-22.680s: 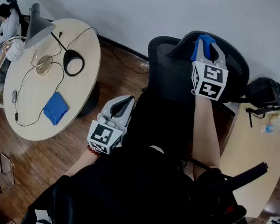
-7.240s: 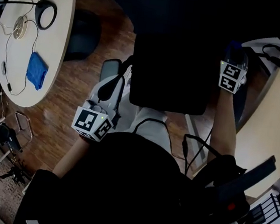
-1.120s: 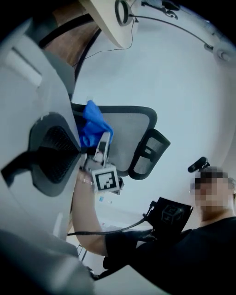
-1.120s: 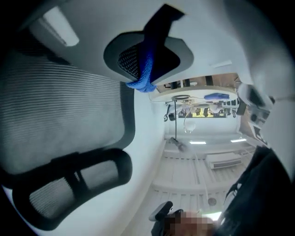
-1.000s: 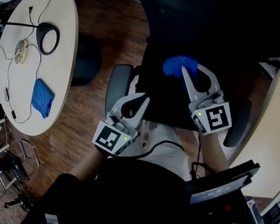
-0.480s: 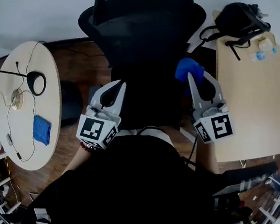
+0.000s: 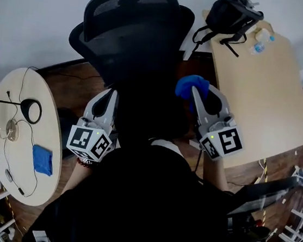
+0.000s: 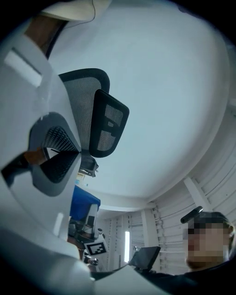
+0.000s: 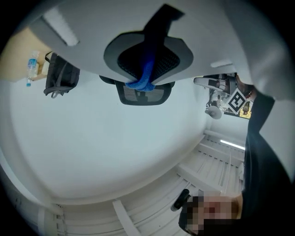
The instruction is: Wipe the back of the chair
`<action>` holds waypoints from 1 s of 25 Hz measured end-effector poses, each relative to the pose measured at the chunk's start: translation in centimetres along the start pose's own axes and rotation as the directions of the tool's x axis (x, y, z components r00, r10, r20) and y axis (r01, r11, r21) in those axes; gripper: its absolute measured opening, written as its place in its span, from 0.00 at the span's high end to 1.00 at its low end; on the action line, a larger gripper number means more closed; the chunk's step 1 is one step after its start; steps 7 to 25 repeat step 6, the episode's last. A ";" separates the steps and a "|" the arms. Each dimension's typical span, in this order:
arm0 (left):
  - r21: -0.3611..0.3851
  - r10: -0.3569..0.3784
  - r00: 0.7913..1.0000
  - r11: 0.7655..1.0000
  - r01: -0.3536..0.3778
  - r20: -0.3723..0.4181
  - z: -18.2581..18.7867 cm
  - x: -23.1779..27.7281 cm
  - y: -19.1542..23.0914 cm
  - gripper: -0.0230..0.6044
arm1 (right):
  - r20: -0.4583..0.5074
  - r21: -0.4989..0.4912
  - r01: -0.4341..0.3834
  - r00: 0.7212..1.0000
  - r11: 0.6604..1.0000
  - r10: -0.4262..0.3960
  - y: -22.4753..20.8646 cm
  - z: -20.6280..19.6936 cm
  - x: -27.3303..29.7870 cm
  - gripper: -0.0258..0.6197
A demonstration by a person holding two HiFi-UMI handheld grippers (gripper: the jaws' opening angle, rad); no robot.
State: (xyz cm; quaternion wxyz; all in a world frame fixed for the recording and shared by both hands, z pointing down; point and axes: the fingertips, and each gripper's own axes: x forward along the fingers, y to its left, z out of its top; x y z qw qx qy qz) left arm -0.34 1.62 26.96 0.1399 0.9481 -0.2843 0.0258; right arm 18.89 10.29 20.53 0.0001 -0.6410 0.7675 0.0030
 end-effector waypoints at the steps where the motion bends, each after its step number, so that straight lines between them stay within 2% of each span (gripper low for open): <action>1: -0.005 -0.015 1.000 1.000 0.015 -0.002 0.1 0.0 -0.2 0.95 | 0.000 -0.004 0.000 1.000 1.000 0.000 0.1 0.2 0.1 0.90; 6: 0.036 -0.050 0.999 0.998 0.051 -0.007 0.6 0.3 -0.7 0.95 | -0.012 -0.015 -0.009 1.000 1.000 0.009 0.5 0.6 0.7 0.90; 25: 0.036 -0.050 0.999 0.998 0.051 -0.007 0.6 0.3 -0.7 0.95 | -0.012 -0.015 -0.009 1.000 1.000 0.009 0.5 0.6 0.7 0.90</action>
